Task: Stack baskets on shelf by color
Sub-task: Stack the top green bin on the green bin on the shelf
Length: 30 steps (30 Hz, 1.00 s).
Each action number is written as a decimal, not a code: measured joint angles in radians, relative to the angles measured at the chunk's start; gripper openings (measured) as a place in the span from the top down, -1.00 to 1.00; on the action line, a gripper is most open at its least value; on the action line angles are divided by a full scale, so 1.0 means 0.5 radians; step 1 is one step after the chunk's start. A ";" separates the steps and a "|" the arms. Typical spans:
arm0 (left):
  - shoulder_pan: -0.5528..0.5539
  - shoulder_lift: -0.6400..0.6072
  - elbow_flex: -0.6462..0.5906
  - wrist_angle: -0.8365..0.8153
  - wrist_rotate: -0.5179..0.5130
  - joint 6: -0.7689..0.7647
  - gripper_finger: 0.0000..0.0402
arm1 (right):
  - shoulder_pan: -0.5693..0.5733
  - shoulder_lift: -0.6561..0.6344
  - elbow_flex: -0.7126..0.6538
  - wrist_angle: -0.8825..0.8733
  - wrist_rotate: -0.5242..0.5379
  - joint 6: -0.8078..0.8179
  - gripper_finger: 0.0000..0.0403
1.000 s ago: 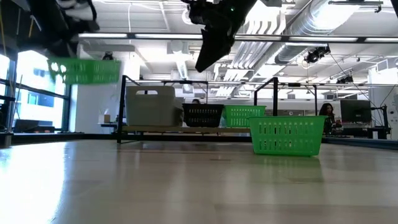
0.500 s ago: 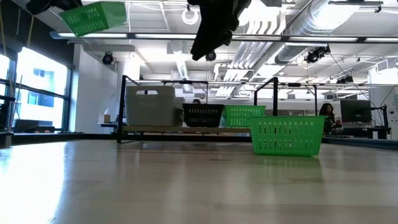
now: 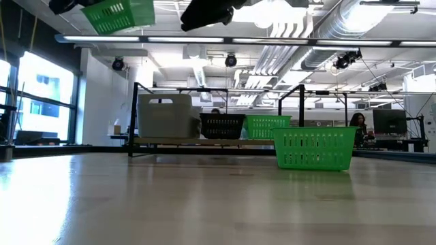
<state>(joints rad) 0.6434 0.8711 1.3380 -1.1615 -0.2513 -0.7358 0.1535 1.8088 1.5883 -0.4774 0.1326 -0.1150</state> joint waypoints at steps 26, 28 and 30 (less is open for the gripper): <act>-1.073 0.830 0.000 -0.004 -0.539 -0.902 1.00 | 0.103 0.000 0.000 0.193 0.013 -0.227 0.43; -1.123 0.879 0.000 -0.004 -0.539 -0.964 1.00 | 0.121 0.000 0.000 0.211 0.062 -0.261 0.43; -1.165 0.928 0.000 -0.004 -0.539 -1.018 1.00 | 0.134 0.000 0.000 0.220 0.115 -0.297 0.43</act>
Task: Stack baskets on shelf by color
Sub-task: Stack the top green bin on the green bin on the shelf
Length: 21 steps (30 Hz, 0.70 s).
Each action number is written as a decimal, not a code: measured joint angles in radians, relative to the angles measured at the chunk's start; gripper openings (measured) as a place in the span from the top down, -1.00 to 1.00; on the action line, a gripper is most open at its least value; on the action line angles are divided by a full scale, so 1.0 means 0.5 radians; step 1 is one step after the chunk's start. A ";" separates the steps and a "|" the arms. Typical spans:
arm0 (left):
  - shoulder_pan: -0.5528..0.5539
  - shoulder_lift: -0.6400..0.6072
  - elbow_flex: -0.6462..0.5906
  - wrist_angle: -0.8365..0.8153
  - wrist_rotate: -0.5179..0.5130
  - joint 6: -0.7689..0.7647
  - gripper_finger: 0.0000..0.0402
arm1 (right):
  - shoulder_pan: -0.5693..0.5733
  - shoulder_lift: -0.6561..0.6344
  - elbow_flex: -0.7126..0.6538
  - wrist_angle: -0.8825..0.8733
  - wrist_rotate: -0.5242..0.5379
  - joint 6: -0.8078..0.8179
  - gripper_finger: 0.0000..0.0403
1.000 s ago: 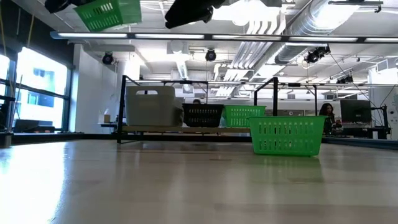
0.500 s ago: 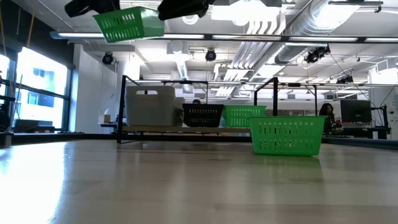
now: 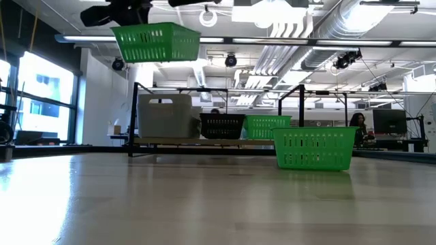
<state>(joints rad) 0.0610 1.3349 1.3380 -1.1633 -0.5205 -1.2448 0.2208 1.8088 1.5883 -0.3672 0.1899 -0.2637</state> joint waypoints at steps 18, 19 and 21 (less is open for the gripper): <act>-0.157 0.235 0.000 0.159 0.067 -0.333 1.00 | 0.010 0.049 0.000 -0.035 -0.093 0.007 0.43; -0.157 0.238 0.000 0.187 0.067 -0.333 1.00 | 0.012 0.057 0.000 -0.047 -0.093 0.009 0.43; -0.157 0.247 0.000 0.245 0.071 -0.333 1.00 | 0.018 0.071 0.000 -0.063 -0.062 0.049 0.43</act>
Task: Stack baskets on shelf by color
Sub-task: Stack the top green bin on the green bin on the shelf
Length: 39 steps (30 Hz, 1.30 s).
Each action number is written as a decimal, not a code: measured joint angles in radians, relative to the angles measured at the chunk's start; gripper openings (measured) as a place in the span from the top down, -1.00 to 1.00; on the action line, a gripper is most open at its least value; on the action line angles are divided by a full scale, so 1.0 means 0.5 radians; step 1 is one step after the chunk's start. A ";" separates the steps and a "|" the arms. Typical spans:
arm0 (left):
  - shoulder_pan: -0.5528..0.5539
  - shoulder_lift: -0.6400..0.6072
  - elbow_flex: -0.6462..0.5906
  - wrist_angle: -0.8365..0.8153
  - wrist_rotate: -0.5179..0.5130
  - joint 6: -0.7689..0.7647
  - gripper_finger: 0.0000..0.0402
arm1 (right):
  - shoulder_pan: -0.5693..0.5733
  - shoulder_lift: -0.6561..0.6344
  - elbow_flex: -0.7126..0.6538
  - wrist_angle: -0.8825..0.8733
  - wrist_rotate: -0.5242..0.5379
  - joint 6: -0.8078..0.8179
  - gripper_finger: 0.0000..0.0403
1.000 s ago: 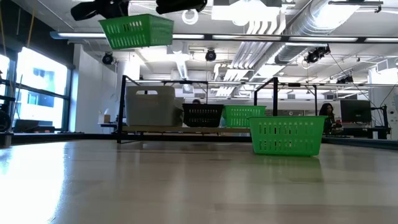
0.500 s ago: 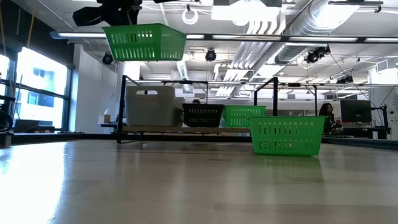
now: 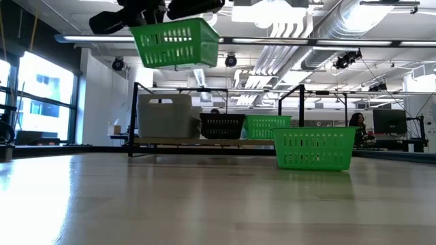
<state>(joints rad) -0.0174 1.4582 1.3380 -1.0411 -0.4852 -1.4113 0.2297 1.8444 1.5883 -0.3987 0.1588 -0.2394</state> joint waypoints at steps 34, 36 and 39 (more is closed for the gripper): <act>-0.005 -0.002 -0.002 0.244 0.043 0.216 0.59 | -0.009 0.005 0.000 -0.275 0.276 0.471 0.99; 0.009 -0.005 -0.002 0.246 0.103 0.250 0.50 | -0.009 0.004 0.000 -0.293 0.279 0.520 0.99; 0.038 -0.005 -0.002 0.245 0.217 0.345 0.38 | -0.010 0.005 0.000 -0.309 0.291 0.615 1.00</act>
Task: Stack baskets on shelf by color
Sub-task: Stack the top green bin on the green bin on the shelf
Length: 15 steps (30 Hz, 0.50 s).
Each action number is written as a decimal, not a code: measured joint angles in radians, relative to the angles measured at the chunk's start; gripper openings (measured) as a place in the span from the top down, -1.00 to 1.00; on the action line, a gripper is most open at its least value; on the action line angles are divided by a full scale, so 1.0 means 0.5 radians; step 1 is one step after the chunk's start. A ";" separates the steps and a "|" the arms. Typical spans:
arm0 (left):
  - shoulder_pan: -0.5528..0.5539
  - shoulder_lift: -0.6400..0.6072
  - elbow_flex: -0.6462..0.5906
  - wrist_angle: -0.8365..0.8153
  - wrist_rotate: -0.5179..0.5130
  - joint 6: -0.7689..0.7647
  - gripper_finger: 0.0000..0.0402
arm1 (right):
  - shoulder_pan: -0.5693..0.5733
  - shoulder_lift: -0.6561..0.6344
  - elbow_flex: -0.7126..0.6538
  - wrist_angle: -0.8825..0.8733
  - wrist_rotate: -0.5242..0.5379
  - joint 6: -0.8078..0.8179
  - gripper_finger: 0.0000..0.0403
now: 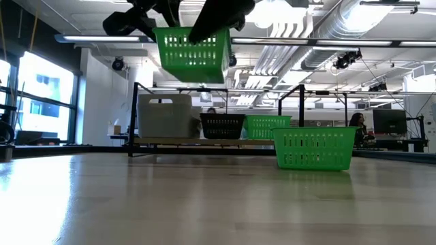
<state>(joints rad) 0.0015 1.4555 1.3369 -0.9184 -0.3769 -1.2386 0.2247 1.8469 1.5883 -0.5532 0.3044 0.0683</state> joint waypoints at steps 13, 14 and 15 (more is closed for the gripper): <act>0.145 -0.089 0.002 -0.006 0.146 0.498 0.22 | 0.035 -0.039 0.000 -0.210 0.126 0.327 1.00; 0.156 -0.108 0.002 -0.007 0.147 0.534 0.23 | 0.038 -0.048 0.000 -0.227 0.133 0.336 1.00; 0.168 -0.125 0.003 -0.007 0.146 0.568 0.23 | 0.044 -0.058 0.000 -0.239 0.135 0.340 1.00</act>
<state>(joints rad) 0.0855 1.3929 1.3384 -0.9218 -0.3038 -0.9545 0.2469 1.8180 1.5883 -0.6727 0.3717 0.2383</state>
